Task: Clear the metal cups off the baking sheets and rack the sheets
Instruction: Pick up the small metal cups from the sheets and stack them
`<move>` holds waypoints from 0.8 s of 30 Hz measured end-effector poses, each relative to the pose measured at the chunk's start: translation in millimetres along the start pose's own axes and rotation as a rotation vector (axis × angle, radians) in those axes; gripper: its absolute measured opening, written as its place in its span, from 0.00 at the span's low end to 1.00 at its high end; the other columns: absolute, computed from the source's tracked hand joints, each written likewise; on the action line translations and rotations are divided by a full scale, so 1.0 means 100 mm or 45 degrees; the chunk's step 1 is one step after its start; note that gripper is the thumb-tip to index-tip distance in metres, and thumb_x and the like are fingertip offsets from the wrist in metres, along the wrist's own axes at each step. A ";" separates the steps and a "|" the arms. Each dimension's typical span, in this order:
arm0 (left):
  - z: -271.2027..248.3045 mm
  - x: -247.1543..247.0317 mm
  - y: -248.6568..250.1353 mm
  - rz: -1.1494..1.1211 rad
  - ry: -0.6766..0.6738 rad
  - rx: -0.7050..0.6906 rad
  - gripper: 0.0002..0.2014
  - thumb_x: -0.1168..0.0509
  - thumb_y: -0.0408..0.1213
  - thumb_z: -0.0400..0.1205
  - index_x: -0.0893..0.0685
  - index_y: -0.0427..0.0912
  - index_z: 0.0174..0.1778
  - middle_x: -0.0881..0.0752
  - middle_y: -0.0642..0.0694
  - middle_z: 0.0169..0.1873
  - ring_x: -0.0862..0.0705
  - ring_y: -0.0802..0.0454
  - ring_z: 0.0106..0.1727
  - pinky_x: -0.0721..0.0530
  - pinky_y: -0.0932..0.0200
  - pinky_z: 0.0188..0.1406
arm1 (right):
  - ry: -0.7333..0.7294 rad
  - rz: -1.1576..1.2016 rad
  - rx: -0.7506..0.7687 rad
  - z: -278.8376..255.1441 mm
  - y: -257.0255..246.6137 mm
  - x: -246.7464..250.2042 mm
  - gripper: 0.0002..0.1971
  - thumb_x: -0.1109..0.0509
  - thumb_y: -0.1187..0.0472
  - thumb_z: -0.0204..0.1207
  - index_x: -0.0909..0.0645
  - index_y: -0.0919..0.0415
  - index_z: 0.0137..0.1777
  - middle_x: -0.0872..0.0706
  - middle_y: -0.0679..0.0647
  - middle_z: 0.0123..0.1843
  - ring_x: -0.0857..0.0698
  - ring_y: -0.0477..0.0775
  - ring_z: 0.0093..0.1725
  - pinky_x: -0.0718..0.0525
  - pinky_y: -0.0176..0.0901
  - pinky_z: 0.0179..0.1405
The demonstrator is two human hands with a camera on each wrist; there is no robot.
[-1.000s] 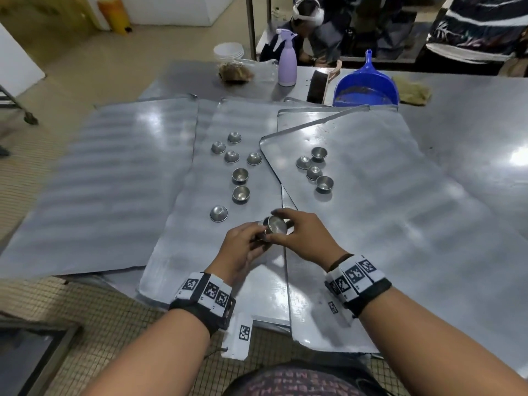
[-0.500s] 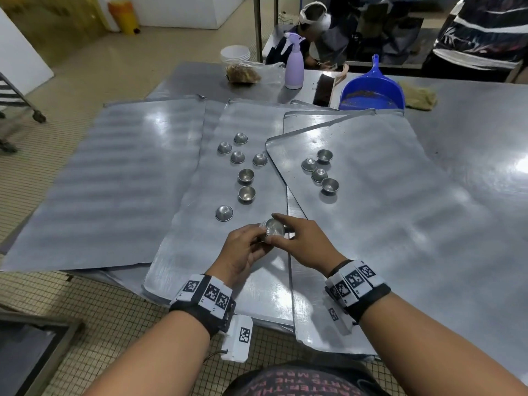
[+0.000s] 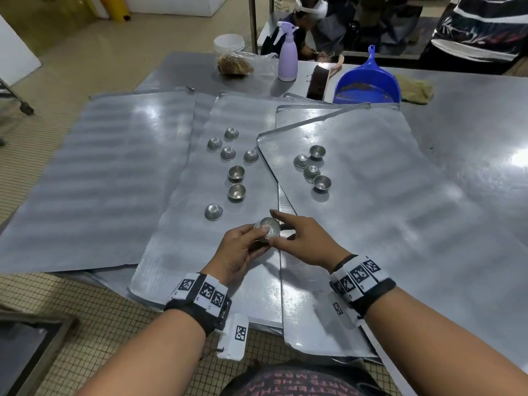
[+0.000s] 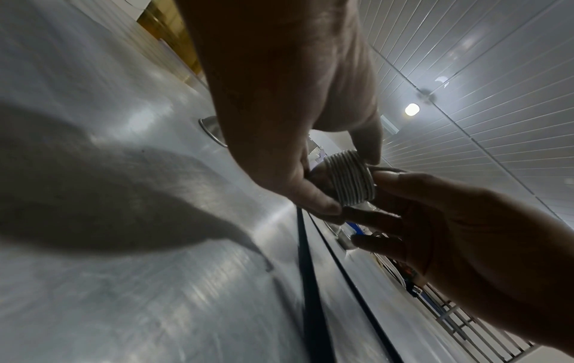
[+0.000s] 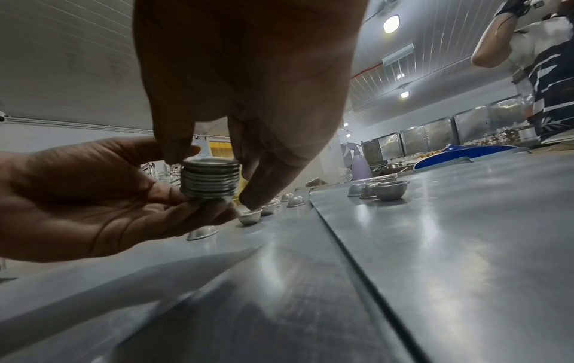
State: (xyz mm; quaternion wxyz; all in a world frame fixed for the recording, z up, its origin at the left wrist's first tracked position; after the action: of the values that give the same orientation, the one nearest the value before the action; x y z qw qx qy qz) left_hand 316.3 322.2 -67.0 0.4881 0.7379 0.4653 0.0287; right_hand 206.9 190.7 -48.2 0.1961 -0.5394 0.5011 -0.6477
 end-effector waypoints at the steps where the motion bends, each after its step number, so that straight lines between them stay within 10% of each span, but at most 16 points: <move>1: 0.01 -0.01 0.00 -0.004 0.010 0.006 0.09 0.29 0.29 0.82 0.12 0.28 0.55 0.08 0.29 0.51 0.07 0.39 0.55 0.08 0.54 0.56 | 0.002 0.017 -0.017 0.01 0.02 0.05 0.33 0.23 0.52 0.75 0.28 0.50 0.81 0.18 0.45 0.74 0.16 0.37 0.65 0.14 0.34 0.58; 10: 0.14 0.07 -0.08 0.046 0.175 0.073 0.05 0.31 0.33 0.84 0.12 0.36 0.49 0.07 0.30 0.48 0.09 0.31 0.59 0.14 0.43 0.64 | 0.472 -0.361 -0.248 0.47 0.54 0.86 0.16 0.30 0.52 0.75 0.16 0.53 0.62 0.11 0.53 0.57 0.13 0.57 0.55 0.17 0.48 0.53; 17: 0.17 0.10 -0.11 0.100 0.227 0.058 0.08 0.34 0.34 0.85 0.13 0.34 0.54 0.07 0.28 0.50 0.08 0.31 0.58 0.17 0.39 0.72 | 0.294 -0.583 -0.399 0.82 0.88 1.03 0.33 0.29 0.48 0.76 0.31 0.55 0.80 0.27 0.59 0.78 0.29 0.67 0.75 0.25 0.58 0.69; 24: 0.14 0.12 -0.12 0.157 0.231 0.050 0.12 0.36 0.35 0.86 0.14 0.32 0.60 0.07 0.29 0.51 0.07 0.33 0.55 0.14 0.43 0.63 | 0.251 -0.613 -0.376 0.87 0.95 1.00 0.18 0.33 0.48 0.75 0.20 0.48 0.65 0.15 0.56 0.61 0.19 0.64 0.60 0.18 0.53 0.54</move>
State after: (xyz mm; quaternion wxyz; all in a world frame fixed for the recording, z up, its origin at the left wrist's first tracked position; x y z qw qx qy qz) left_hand 321.8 322.1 -88.2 0.4268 0.7689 0.4616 0.1162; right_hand 223.7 33.7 -86.9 -0.0935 -0.6000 0.4642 -0.6449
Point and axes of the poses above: each hand's wrist, its own z-axis towards the middle knuckle, its own x-axis out of the back of the hand, y = z × x, the point moved 3 cm from there along z, towards the middle knuckle
